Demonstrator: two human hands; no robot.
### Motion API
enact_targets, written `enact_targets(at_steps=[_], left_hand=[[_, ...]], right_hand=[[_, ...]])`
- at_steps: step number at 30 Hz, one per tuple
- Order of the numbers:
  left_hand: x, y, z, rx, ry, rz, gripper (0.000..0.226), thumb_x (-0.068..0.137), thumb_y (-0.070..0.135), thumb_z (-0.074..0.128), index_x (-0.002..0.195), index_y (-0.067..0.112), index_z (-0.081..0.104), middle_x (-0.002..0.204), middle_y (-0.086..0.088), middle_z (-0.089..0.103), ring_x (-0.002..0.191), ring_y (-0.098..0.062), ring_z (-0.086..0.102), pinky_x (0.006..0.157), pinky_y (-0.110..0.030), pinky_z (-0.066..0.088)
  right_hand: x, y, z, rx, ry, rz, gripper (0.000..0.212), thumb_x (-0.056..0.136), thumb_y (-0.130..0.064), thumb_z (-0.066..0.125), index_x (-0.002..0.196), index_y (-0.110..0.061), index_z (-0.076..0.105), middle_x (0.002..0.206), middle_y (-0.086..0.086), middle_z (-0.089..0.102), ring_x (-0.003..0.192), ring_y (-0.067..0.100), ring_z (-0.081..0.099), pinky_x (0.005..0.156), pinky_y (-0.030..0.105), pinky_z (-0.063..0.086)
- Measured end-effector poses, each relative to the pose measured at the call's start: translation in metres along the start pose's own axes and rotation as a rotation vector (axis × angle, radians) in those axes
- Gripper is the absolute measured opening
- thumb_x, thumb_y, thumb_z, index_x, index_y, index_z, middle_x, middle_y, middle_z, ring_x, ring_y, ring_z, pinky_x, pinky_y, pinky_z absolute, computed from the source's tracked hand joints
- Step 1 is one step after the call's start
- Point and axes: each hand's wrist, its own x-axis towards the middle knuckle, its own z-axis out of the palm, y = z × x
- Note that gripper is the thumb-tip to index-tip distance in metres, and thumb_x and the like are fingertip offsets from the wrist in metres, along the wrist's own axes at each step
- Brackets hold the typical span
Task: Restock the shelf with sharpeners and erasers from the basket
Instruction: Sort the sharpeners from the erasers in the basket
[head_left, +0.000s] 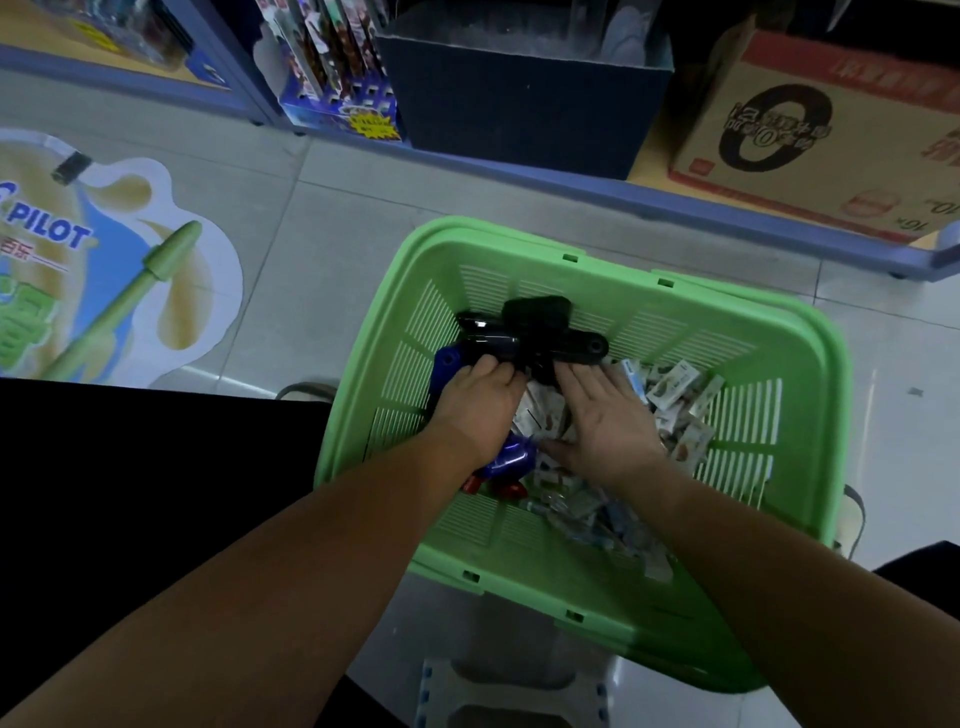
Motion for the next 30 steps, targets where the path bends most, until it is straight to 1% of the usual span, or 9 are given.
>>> enact_targets(at_steps=[1,3,6,10,14,16,20,25,30], left_hand=[[0.001,0.002,0.0,-0.034,-0.019,-0.019,0.068,0.085,0.019,0.073,0.147,0.018,0.046,0.142,0.0,0.053,0.129,-0.023,0.041,0.101,-0.035,0.042],[0.004,0.004,-0.003,-0.137,-0.064,-0.059,0.069,0.088,0.028,0.074,0.149,0.018,0.044,0.144,-0.002,0.051,0.131,-0.024,0.041,0.102,-0.038,0.045],[0.006,0.001,-0.006,-0.283,-0.1,-0.116,0.074,0.089,0.045,0.073,0.152,0.022,0.042,0.147,-0.002,0.048,0.133,-0.026,0.042,0.106,-0.04,0.044],[0.0,-0.001,-0.006,-0.169,-0.102,-0.087,0.062,0.094,0.055,0.063,0.142,0.015,0.054,0.14,-0.006,0.05,0.13,-0.026,0.04,0.103,-0.04,0.042],[0.002,0.007,-0.003,-0.026,-0.021,0.031,0.062,0.094,0.059,0.059,0.136,0.013,0.061,0.142,-0.003,0.052,0.13,-0.024,0.041,0.109,-0.038,0.029],[0.002,0.006,-0.002,-0.032,-0.028,0.037,0.069,0.092,0.059,0.06,0.145,0.015,0.051,0.149,-0.001,0.05,0.132,-0.023,0.045,0.113,-0.038,0.024],[0.003,0.005,0.001,-0.021,-0.152,-0.005,0.102,0.082,0.066,0.07,0.159,0.02,0.021,0.164,-0.001,0.032,0.135,-0.026,0.051,0.122,-0.055,0.01],[0.008,0.003,-0.001,-0.054,-0.145,-0.024,0.106,0.077,0.062,0.077,0.158,0.026,0.021,0.152,0.003,0.037,0.137,-0.022,0.045,0.109,-0.045,0.022],[0.013,0.007,-0.005,-0.051,-0.198,-0.04,0.098,0.08,0.068,0.07,0.156,0.023,0.027,0.146,-0.002,0.033,0.135,-0.024,0.041,0.108,-0.045,0.026]], right_hand=[[0.002,0.002,-0.002,0.044,0.002,0.015,0.108,0.089,-0.069,0.064,0.167,-0.015,0.01,0.172,0.005,0.02,0.158,0.025,0.018,0.13,0.038,0.0],[0.003,0.003,-0.006,0.087,0.011,0.044,0.107,0.084,-0.063,0.074,0.164,-0.015,0.021,0.167,0.006,0.03,0.152,0.028,0.028,0.128,0.038,0.015],[0.005,0.001,-0.009,0.146,0.025,0.097,0.099,0.081,-0.058,0.079,0.158,-0.016,0.035,0.152,0.01,0.043,0.138,0.032,0.039,0.116,0.041,0.034],[0.011,0.006,-0.011,0.091,0.006,0.05,0.081,0.085,-0.058,0.075,0.147,-0.014,0.047,0.147,0.009,0.051,0.137,0.03,0.043,0.119,0.041,0.031],[0.015,0.006,-0.014,-0.051,-0.073,-0.003,0.1,0.085,-0.072,0.066,0.158,-0.011,0.033,0.159,0.011,0.04,0.146,0.029,0.034,0.126,0.043,0.02],[0.021,0.007,-0.021,-0.07,-0.115,0.005,0.098,0.084,-0.073,0.066,0.157,-0.016,0.031,0.158,0.007,0.041,0.145,0.027,0.035,0.123,0.04,0.023],[0.035,0.015,-0.042,-0.041,-0.168,0.006,0.078,0.089,-0.069,0.063,0.149,-0.026,0.04,0.147,-0.001,0.057,0.13,0.027,0.05,0.108,0.037,0.039],[0.037,0.015,-0.044,-0.048,-0.221,-0.007,0.064,0.088,-0.065,0.065,0.138,-0.027,0.053,0.133,0.0,0.067,0.121,0.027,0.058,0.1,0.033,0.046],[0.043,0.016,-0.05,-0.102,-0.353,-0.026,0.077,0.079,-0.082,0.063,0.133,-0.027,0.055,0.129,0.001,0.068,0.115,0.026,0.063,0.095,0.034,0.05]])
